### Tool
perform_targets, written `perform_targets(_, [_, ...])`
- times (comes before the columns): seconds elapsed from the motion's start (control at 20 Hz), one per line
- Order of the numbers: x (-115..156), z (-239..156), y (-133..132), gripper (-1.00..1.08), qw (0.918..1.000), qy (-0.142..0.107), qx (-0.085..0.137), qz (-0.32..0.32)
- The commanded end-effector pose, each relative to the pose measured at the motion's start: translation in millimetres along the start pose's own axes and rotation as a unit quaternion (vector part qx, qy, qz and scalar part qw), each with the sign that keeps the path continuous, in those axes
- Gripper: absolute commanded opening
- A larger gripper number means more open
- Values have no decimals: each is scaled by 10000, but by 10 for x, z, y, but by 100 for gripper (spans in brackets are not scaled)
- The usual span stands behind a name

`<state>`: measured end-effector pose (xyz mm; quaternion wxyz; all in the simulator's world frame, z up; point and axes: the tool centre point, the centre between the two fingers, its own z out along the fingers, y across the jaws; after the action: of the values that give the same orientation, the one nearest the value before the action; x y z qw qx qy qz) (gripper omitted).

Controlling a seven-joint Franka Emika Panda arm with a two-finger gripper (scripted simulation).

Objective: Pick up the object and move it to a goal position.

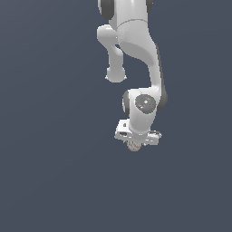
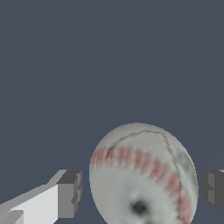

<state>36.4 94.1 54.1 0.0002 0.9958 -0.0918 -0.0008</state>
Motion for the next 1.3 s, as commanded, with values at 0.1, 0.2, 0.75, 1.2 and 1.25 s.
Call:
perform_targets(0.1, [14, 65, -7, 100, 10000, 7, 3, 2])
perform_targets(0.2, [16, 64, -7, -100, 10000, 7, 3, 2])
perform_targets(0.75, [15, 61, -4, -100, 10000, 4, 3, 2])
perform_targets(1.2, [172, -162, 376, -100, 10000, 4, 3, 2])
perform_targets(1.25, [206, -210, 457, -100, 10000, 4, 3, 2])
